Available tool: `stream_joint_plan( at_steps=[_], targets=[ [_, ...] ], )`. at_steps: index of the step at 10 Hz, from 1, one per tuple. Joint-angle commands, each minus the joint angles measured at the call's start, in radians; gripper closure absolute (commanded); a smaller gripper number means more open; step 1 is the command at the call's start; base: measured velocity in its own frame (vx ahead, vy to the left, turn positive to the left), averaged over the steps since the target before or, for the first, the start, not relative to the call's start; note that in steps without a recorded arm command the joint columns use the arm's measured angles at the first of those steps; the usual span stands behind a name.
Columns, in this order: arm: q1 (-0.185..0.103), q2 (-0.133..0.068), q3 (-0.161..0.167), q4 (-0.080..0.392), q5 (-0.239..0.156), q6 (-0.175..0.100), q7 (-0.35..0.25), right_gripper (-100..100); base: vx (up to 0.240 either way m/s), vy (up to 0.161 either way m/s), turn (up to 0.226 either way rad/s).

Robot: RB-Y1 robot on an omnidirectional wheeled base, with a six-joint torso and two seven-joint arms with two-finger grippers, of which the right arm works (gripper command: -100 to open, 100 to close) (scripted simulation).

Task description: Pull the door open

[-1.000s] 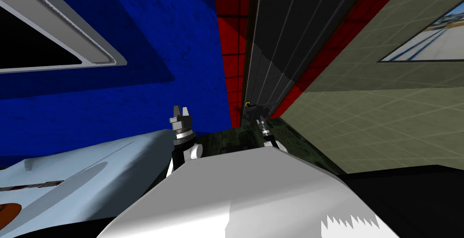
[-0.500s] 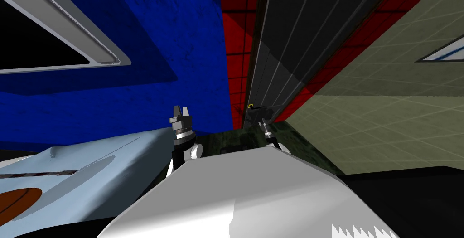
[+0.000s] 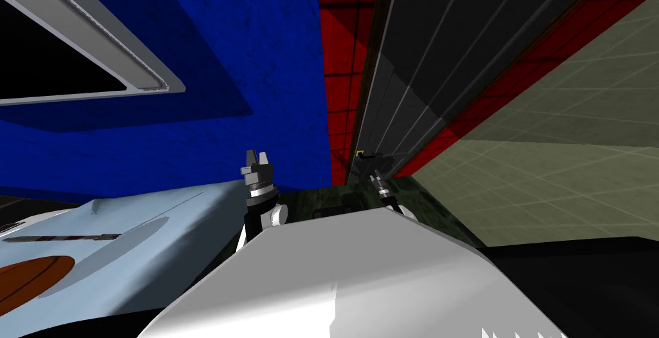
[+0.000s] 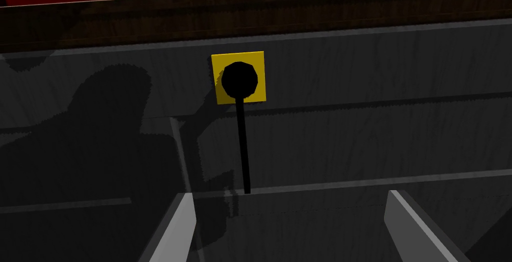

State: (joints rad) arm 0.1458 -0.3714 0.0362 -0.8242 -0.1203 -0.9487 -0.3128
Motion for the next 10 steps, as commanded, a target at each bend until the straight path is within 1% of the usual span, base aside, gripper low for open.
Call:
stream_joint_plan(
  at_steps=[1, 4, 6, 7, 8, 9, 10],
  targets=[
    [-0.007, -0.007, 0.0, 0.033, -0.001, -0.012, -0.006, -100, 0.057, -0.027, 0.061],
    [-0.021, -0.022, -0.001, 0.096, -0.005, -0.03, -0.015, -100, 0.073, -0.038, 0.086],
    [-0.035, -0.037, -0.003, 0.159, -0.008, -0.048, -0.025, -100, 0.101, -0.039, 0.113],
    [-0.046, -0.032, -0.001, 0.174, -0.006, -0.06, -0.024, -100, 0.053, -0.029, 0.024],
    [-0.064, -0.022, -0.013, 0.188, -0.012, -0.051, -0.01, -100, 0.105, -0.041, 0.131],
    [-0.07, -0.018, -0.017, 0.191, -0.014, -0.046, -0.005, -100, 0.164, -0.074, 0.128],
    [-0.083, -0.009, -0.027, 0.198, -0.019, -0.036, 0.006, -100, 0.165, -0.104, 0.111]
  ],
)
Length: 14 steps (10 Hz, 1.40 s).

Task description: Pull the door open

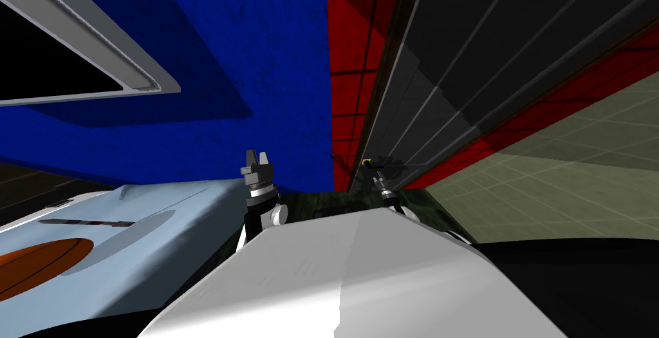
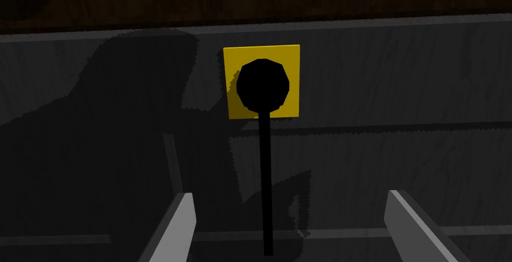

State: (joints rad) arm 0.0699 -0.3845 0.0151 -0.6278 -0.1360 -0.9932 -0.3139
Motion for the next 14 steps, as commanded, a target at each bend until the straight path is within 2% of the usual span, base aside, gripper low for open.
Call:
stream_joint_plan(
  at_steps=[1, 3, 4, 5, 10, 14],
  targets=[
    [-0.02, 0.012, -0.015, 0.009, -0.007, 0.019, 0.018, -100, 0.176, -0.076, 0.151],
    [-0.041, 0.026, -0.031, 0.021, -0.015, 0.036, 0.037, -100, 0.183, -0.079, 0.111],
    [-0.038, 0.023, -0.025, 0.024, -0.013, 0.027, 0.031, -100, 0.072, -0.04, 0.03],
    [-0.038, 0.023, -0.025, 0.024, -0.013, 0.027, 0.031, 100, -0.005, 0.005, -0.022],
    [-0.038, 0.023, -0.025, 0.024, -0.013, 0.027, 0.031, 100, -0.014, 0.006, -0.003],
    [0.0, -0.013, 0.013, 0.017, 0.007, -0.015, -0.012, 100, -0.154, -0.06, 0.113]
  ],
)
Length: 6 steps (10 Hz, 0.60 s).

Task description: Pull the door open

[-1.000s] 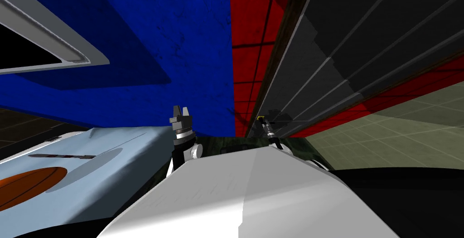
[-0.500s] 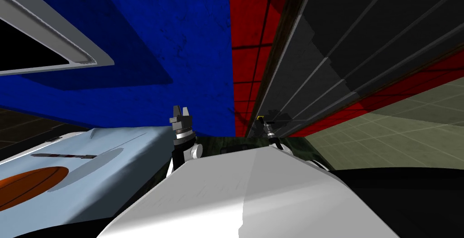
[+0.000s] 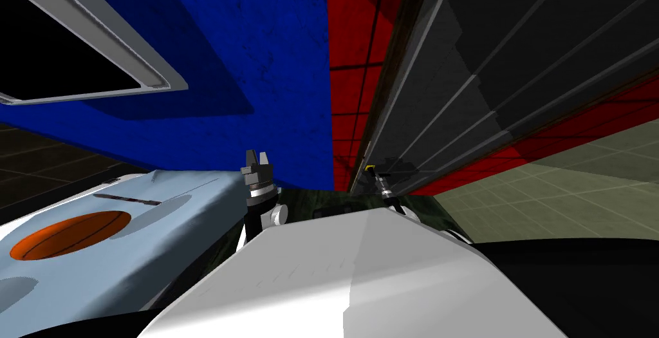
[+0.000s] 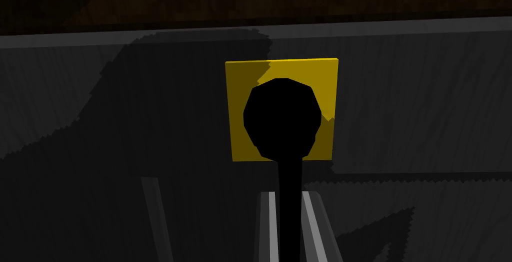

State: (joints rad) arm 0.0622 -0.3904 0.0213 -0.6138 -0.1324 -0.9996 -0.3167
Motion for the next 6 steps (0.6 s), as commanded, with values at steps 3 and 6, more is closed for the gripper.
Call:
stream_joint_plan(
  at_steps=[3, 6],
  targets=[
    [0.039, -0.037, 0.041, -0.006, 0.021, -0.047, -0.048, 100, -0.215, -0.079, 0.142],
    [0.068, -0.049, 0.059, -0.004, 0.028, -0.081, -0.064, 100, -0.152, -0.053, 0.097]
  ],
)
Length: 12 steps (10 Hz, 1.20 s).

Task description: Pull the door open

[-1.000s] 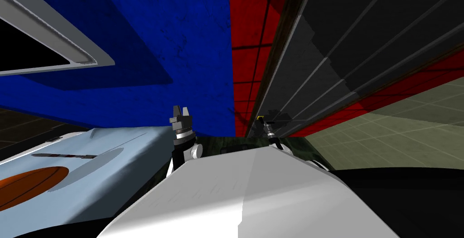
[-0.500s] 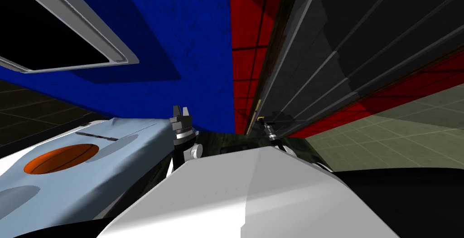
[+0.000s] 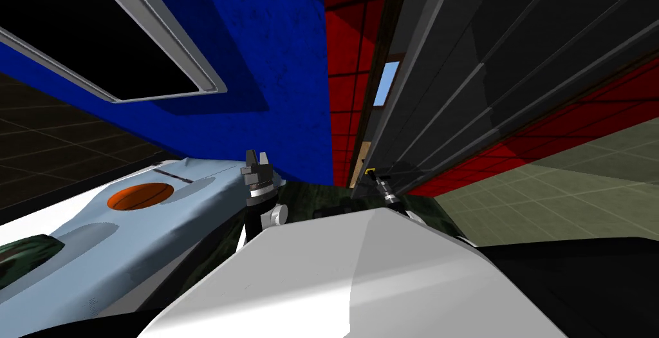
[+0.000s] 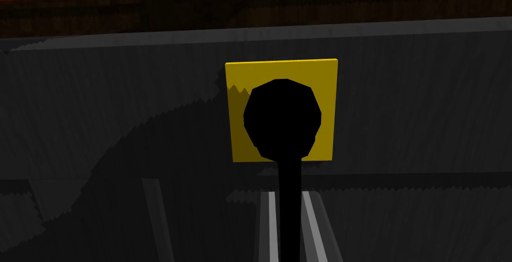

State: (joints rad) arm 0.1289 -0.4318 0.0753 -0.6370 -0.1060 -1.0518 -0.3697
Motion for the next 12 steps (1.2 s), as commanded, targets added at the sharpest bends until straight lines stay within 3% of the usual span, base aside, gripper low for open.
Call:
stream_joint_plan(
  at_steps=[1, 7, 9, 10, 12],
  targets=[
    [0.001, -0.008, 0.005, 0.019, 0.002, -0.029, -0.011, 100, -0.175, -0.065, 0.115],
    [0.057, -0.05, 0.033, 0.053, 0.008, -0.142, -0.051, 100, -0.153, -0.052, 0.129],
    [0.067, -0.058, 0.038, 0.059, 0.009, -0.162, -0.059, 100, -0.135, -0.041, 0.075],
    [0.061, -0.05, 0.039, 0.061, 0.011, -0.154, -0.054, 100, -0.056, -0.01, 0.009],
    [0.068, -0.056, 0.046, 0.08, 0.011, -0.184, -0.06, 100, -0.182, -0.068, 0.207]
  ],
)
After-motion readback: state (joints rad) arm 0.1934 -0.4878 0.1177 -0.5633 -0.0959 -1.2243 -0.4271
